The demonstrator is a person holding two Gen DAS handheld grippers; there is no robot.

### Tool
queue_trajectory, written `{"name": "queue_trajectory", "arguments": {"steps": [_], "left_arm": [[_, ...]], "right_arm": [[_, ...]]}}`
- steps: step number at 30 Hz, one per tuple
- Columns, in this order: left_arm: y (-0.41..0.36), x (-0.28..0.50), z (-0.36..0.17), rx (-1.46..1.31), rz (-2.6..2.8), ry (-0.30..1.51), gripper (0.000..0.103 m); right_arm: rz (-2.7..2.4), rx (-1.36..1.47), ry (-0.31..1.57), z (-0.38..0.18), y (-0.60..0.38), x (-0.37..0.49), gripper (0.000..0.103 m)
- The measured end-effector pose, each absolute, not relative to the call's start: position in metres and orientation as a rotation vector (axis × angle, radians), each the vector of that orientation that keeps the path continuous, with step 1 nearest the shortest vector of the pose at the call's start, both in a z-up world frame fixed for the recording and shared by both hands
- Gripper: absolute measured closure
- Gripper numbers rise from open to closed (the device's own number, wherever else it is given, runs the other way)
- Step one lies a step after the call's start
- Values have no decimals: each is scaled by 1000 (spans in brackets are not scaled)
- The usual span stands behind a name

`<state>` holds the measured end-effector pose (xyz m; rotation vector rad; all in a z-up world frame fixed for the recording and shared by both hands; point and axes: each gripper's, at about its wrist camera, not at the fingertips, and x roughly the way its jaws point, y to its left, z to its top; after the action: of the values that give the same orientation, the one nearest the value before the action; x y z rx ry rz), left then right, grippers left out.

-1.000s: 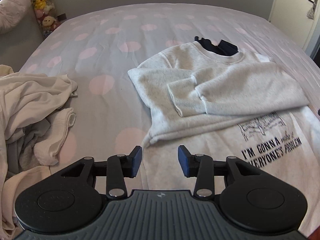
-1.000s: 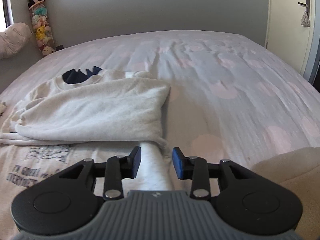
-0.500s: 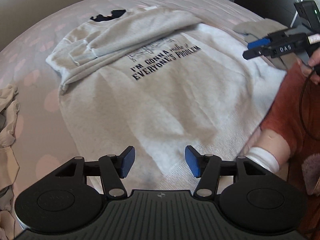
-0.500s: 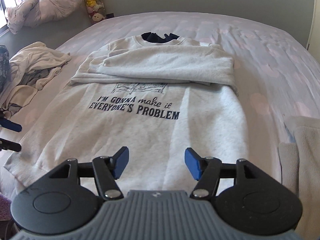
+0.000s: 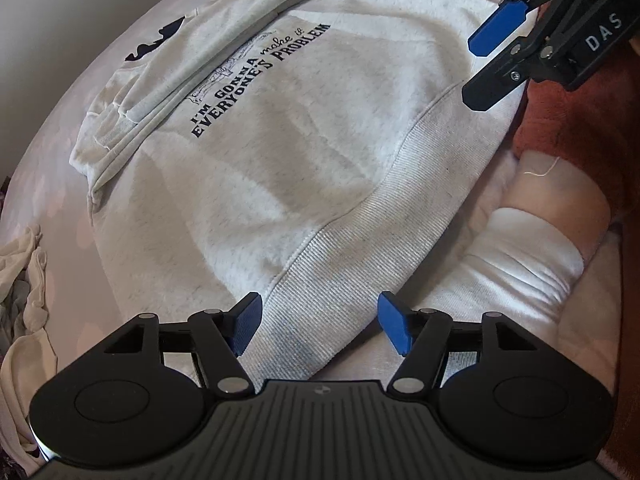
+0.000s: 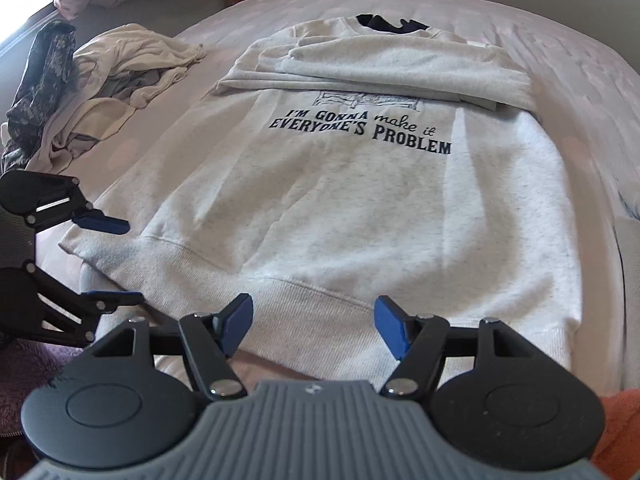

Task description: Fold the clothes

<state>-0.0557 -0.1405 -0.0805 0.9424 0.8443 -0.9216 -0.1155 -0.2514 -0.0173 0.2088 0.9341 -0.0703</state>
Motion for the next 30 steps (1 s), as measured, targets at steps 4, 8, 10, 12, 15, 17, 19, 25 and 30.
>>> {"name": "queue_trajectory", "arguments": {"steps": [4, 8, 10, 12, 15, 17, 19, 25, 30], "left_arm": [[-149, -51, -97, 928, -883, 908, 41], [-146, -45, -106, 916, -859, 925, 40], [-142, -42, -108, 873, -860, 938, 42], [-139, -38, -108, 835, -858, 945, 45], [-133, -32, -103, 773, -838, 948, 64], [-131, -29, -99, 738, -826, 947, 74], [-130, -27, -94, 712, -818, 943, 81], [-133, -28, -80, 662, -795, 926, 88], [-130, -25, -70, 615, -788, 907, 89]], "right_arm": [[-56, 200, 961, -21, -247, -108, 33], [-39, 197, 983, -28, -240, -101, 32], [-24, 186, 1002, -33, -235, -98, 31], [-7, 158, 1019, -37, -228, -95, 31], [33, 101, 1043, -42, -216, -91, 30], [66, 56, 1051, -45, -208, -90, 30], [96, -5, 1058, -47, -199, -90, 30], [113, -246, 1074, -55, -169, -86, 24], [59, -434, 1103, -69, -159, -77, 25]]}}
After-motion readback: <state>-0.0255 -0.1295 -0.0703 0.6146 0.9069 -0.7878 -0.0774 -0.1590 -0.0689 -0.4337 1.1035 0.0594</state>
